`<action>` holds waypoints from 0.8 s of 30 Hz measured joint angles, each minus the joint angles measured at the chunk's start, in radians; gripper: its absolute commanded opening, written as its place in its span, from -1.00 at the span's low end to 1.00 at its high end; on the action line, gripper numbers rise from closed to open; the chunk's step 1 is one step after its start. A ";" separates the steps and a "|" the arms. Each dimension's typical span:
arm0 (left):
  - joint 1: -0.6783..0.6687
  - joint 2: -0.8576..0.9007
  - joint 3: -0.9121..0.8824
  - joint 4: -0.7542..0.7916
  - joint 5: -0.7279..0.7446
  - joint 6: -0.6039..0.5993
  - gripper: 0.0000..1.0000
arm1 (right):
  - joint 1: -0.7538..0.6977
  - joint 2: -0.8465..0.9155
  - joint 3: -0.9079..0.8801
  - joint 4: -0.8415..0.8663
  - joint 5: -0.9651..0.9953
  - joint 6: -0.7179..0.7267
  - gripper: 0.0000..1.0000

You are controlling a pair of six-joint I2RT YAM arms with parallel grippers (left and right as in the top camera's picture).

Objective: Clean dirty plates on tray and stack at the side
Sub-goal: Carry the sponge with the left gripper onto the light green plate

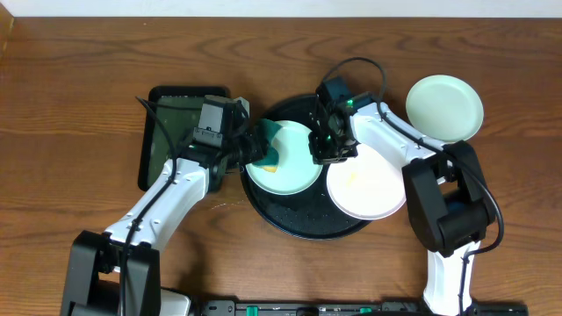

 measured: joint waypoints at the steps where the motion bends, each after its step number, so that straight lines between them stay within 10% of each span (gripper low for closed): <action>1: 0.000 0.000 0.000 0.000 0.000 0.000 -0.85 | 0.002 0.000 0.000 -0.011 0.001 0.006 -0.63; 24: -0.018 0.000 0.000 0.000 0.000 0.000 -0.85 | 0.006 0.001 0.000 0.066 0.079 0.039 -0.93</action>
